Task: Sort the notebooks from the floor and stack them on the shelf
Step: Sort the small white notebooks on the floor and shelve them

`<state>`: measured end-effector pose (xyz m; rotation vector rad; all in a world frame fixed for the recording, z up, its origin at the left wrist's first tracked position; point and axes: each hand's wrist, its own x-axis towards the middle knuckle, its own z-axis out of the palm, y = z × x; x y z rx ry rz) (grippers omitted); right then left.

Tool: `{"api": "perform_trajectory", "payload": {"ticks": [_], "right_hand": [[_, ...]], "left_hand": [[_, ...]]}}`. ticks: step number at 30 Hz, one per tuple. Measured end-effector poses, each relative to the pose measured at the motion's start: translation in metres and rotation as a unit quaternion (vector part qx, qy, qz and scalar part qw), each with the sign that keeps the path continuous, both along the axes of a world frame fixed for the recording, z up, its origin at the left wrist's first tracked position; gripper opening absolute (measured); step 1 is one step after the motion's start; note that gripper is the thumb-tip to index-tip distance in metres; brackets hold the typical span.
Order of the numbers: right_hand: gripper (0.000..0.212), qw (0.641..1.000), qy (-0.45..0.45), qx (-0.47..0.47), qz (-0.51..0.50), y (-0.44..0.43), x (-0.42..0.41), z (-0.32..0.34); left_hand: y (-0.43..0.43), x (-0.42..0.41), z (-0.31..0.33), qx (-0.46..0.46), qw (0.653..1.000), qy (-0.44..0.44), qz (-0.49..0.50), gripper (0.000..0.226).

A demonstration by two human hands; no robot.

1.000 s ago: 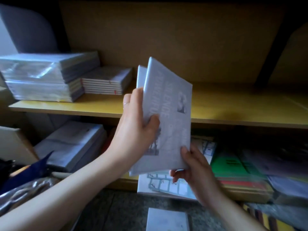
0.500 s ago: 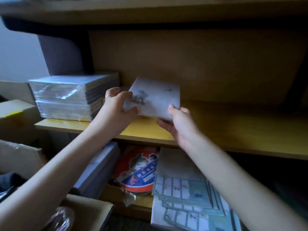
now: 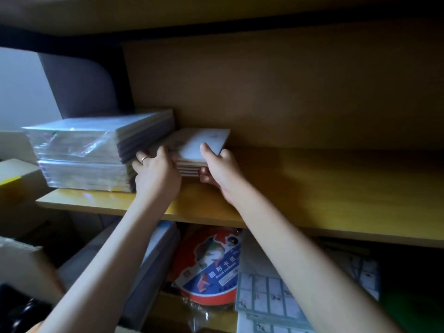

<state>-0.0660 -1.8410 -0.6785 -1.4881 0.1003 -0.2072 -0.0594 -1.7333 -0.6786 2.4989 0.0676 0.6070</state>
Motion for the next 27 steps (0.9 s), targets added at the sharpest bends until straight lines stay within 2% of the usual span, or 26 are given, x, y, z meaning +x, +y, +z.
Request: {"api": "perform_trajectory", "payload": {"ticks": [3, 5, 8, 10, 14, 18, 22, 25, 27], "right_hand": [[0.022, 0.999, -0.037, -0.014, -0.012, -0.006, -0.004, -0.002], [0.035, 0.998, -0.053, -0.028, -0.034, -0.01, -0.005, -0.002], [0.056, 0.989, -0.057, -0.122, -0.062, -0.009, -0.008, -0.002], [0.054, 0.977, -0.087, -0.168, -0.094, -0.008, -0.008, -0.003], [0.033, 0.949, -0.137, -0.243, -0.144, -0.01, -0.008, -0.007], [0.022, 0.907, -0.119, -0.356, -0.194, -0.007, -0.008, -0.007], [0.039, 0.857, -0.098, -0.47, -0.188, -0.005, -0.007, -0.007], [0.053, 0.844, -0.081, -0.51, -0.148, -0.004, -0.004, -0.008], [0.062, 0.847, -0.054, -0.516, -0.115, -0.006, -0.003, -0.009]], "left_hand": [[-0.001, -0.003, -0.004, 0.003, 0.999, -0.043, 0.031, 0.034], [-0.007, -0.01, -0.012, 0.035, 0.994, -0.097, 0.032, 0.041], [-0.021, -0.021, -0.023, 0.077, 0.981, -0.174, -0.021, 0.041], [-0.026, -0.022, -0.027, 0.075, 0.978, -0.188, -0.053, 0.032], [-0.027, -0.021, -0.032, 0.063, 0.981, -0.172, -0.061, 0.037], [-0.028, -0.019, -0.034, 0.045, 0.989, -0.137, -0.034, 0.051], [-0.028, -0.015, -0.037, 0.1, 0.991, -0.081, -0.031, 0.067], [-0.027, -0.012, -0.036, 0.121, 0.99, -0.055, -0.045, 0.081], [-0.025, -0.012, -0.034, 0.125, 0.989, -0.044, -0.061, 0.087]]}}
